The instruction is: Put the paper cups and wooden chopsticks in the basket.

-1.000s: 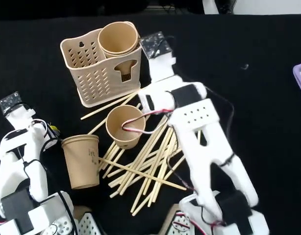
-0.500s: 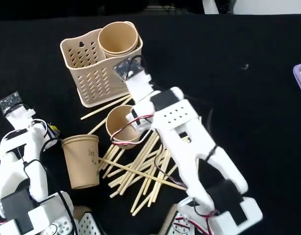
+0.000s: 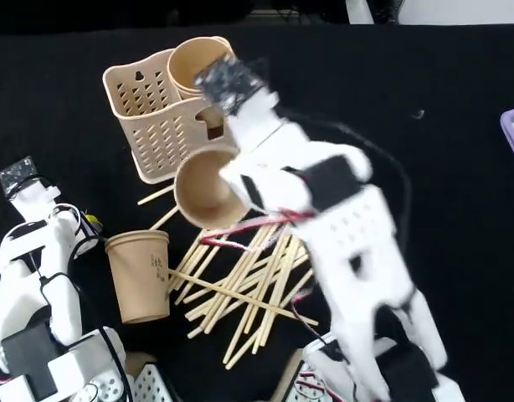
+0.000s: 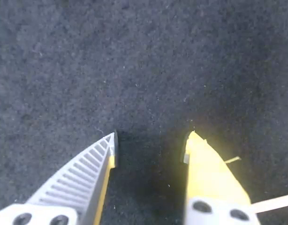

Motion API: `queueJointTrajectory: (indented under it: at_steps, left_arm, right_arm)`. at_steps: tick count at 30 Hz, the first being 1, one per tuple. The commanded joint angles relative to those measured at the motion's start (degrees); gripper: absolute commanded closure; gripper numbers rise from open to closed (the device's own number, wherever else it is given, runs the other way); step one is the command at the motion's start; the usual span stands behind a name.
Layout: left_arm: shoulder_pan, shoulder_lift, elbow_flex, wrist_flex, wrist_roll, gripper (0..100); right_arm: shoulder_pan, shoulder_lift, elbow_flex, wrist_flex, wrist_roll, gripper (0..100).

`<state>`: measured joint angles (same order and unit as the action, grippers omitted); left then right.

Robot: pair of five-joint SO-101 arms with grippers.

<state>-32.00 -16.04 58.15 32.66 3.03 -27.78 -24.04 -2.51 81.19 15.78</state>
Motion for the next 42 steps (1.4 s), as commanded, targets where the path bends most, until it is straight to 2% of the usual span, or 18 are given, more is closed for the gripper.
queueJointTrajectory:
  at_steps: [1,8,13,20,32,35,39,42]
  left_arm:
    - [-0.2,0.3,-1.5,-0.2,0.3,76]
    - [-0.2,0.4,-1.5,-0.2,0.3,76]
    - [-0.2,0.4,-1.5,-0.1,0.3,76]
    - [-0.1,0.4,-1.8,0.9,0.3,76]
    - [-0.1,0.4,-1.8,0.9,0.3,76]
    - [-0.1,0.4,-1.7,0.9,0.3,76]
    - [-0.1,0.4,-1.7,0.9,0.3,76]
    - [-0.1,0.4,-1.7,0.9,0.3,76]
  right_arm:
    - [-0.5,-2.3,-11.6,-3.9,0.3,98.8]
    - [-0.4,6.0,-15.8,-24.3,0.3,98.8]
    - [2.3,14.0,-16.0,-30.2,0.5,98.8]
    - [8.5,20.0,-15.8,-30.4,0.3,98.8]
    - [8.8,21.1,-15.3,-30.6,0.2,98.5]
    - [8.8,21.1,-14.5,-30.5,-1.1,92.6]
    - [9.1,20.4,-15.3,-30.9,-9.5,80.6]
    - [9.0,21.1,-16.8,-31.6,-10.7,79.1]
